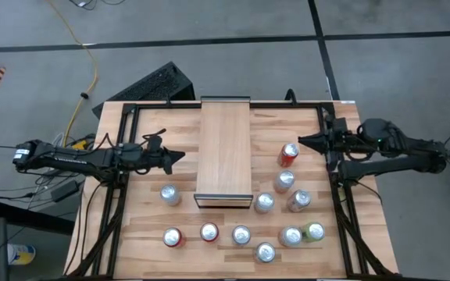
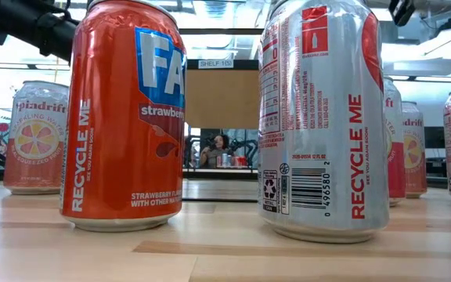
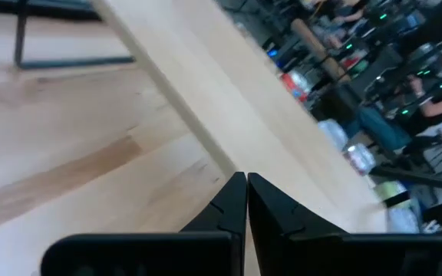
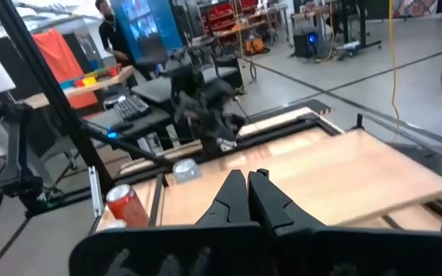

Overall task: Place canned beverage on shelf
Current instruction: Put the top red soda can on the shelf

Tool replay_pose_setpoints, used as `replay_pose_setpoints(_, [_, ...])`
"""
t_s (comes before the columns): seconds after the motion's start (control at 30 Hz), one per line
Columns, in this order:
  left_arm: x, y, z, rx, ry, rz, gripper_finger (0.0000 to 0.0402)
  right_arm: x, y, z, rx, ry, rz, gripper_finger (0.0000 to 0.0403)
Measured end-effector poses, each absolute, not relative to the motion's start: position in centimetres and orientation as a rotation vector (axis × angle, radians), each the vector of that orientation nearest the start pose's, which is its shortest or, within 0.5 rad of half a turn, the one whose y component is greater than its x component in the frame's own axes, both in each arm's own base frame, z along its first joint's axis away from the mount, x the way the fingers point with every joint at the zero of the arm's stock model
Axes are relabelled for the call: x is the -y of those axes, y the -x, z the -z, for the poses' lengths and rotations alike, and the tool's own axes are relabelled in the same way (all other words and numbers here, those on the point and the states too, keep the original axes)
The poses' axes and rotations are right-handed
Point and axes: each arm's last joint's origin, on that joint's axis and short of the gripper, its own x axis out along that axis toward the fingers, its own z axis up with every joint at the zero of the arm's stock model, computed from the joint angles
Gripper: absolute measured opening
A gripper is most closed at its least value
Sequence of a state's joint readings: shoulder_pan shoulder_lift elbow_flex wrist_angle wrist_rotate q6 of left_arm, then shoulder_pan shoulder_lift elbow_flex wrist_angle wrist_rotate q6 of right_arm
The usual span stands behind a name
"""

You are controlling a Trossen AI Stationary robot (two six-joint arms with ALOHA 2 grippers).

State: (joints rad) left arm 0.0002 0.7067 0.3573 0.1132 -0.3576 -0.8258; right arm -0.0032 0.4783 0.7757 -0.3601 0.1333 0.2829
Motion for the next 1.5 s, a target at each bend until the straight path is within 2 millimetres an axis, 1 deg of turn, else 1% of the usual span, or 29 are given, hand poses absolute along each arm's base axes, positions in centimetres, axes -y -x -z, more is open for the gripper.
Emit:
replay_pose_setpoints(0.2, [-1.1, -16.2, -22.5, -0.069, 0.748, -0.454, 0.0000, 0.4, -11.0, -35.3, 0.006, -0.284, 0.137, 0.0000])
replay_pose_setpoints(0.37, [-1.1, -16.2, -22.7, -0.045, 0.747, -0.464, 0.0000, 0.6, -11.5, -35.5, 0.021, -0.188, 0.153, 0.0000])
replay_pose_setpoints(0.73, [-1.3, -16.1, -22.8, -0.010, 0.721, -0.521, 0.0000, 0.7, -11.5, -35.5, 0.014, -0.175, 0.162, 0.0000])
replay_pose_setpoints(0.9, [-1.2, -16.3, -23.3, 0.012, 0.709, -0.459, 0.0000, 0.7, -11.5, -35.5, 0.012, -0.174, 0.164, 0.0000])
replay_pose_setpoints(0.97, [-1.1, -16.4, -23.7, 0.029, 0.669, -0.397, 0.0000, 0.7, -11.5, -35.4, 0.003, -0.174, 0.164, 0.0000])
replay_pose_setpoints(1.07, [-0.9, -16.5, -24.8, 0.087, 0.565, -0.290, 0.0000, 0.7, -11.5, -35.1, -0.020, -0.173, 0.163, 0.0000])
replay_pose_setpoints(1.13, [-0.8, -16.5, -25.4, 0.136, 0.516, -0.269, 0.0000, 0.7, -11.5, -35.1, -0.030, -0.172, 0.163, 0.0000])
replay_pose_setpoints(1.23, [-0.9, -16.5, -25.9, 0.192, 0.515, -0.262, 0.0000, 0.7, -11.6, -35.1, -0.028, -0.172, 0.165, 0.0000])
replay_pose_setpoints(1.3, [-0.9, -16.4, -26.2, 0.235, 0.527, -0.279, 0.0000, 0.7, -11.7, -35.2, -0.018, -0.173, 0.162, 0.0006])
replay_pose_setpoints(1.37, [-1.0, -16.3, -26.5, 0.267, 0.536, -0.307, 0.0000, 0.7, -11.7, -35.3, -0.007, -0.174, 0.155, 0.0020])
replay_pose_setpoints(1.43, [-1.0, -16.2, -26.8, 0.300, 0.527, -0.301, 0.0000, 0.7, -11.7, -35.3, -0.006, -0.192, 0.144, 0.0046])
replay_pose_setpoints(1.5, [-0.9, -16.0, -27.6, 0.361, 0.493, -0.235, 0.0005, 0.6, -11.7, -35.3, -0.003, -0.227, 0.138, 0.0079])
